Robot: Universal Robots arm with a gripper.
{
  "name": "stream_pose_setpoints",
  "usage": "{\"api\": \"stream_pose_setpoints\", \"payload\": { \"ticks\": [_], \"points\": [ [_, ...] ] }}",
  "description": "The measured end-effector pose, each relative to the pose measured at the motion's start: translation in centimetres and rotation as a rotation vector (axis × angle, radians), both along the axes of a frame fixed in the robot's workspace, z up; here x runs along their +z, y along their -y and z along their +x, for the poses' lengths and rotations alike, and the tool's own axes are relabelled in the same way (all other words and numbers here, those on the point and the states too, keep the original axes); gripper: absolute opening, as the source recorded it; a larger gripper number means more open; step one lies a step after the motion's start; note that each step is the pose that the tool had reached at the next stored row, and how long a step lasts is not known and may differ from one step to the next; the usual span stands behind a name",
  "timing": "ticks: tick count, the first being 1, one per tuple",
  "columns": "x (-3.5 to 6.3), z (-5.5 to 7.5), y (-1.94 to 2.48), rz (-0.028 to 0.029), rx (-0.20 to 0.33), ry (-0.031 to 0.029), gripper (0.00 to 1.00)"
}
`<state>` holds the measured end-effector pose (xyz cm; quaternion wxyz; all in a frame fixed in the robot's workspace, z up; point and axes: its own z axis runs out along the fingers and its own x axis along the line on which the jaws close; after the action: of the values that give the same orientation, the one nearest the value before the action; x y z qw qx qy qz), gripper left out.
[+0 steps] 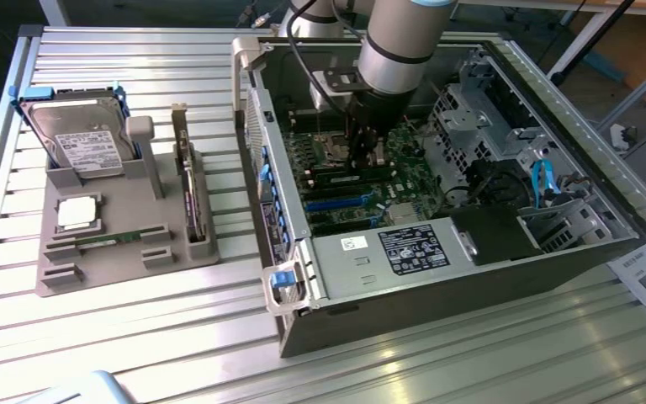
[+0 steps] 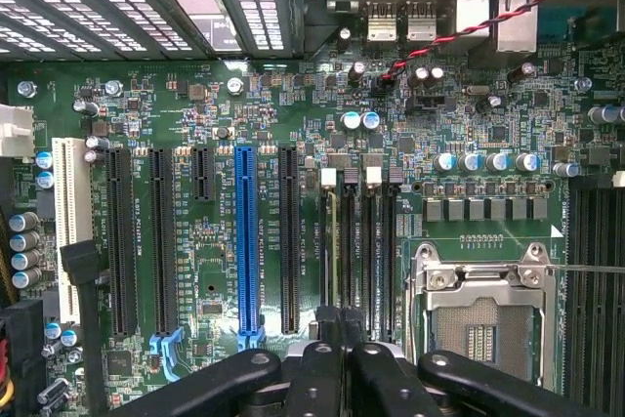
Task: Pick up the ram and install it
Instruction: 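Press down the ram until it locks into place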
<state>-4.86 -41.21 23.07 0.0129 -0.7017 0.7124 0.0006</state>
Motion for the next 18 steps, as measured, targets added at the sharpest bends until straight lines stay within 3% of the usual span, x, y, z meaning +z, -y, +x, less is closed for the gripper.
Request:
{"api": "stream_pose_setpoints", "payload": {
  "ticks": [3,10,14,18],
  "points": [
    [0.22,0.0,-0.02,0.0014,0.000,-0.0007,0.10],
    [1.94,0.2,-0.01,-0.0006,0.000,-0.0116,0.10],
    [1.95,0.1,0.00,-0.0008,0.000,-0.0118,0.10],
    [1.94,-1.6,0.00,-0.0008,0.000,-0.0084,0.10]
  ]
}}
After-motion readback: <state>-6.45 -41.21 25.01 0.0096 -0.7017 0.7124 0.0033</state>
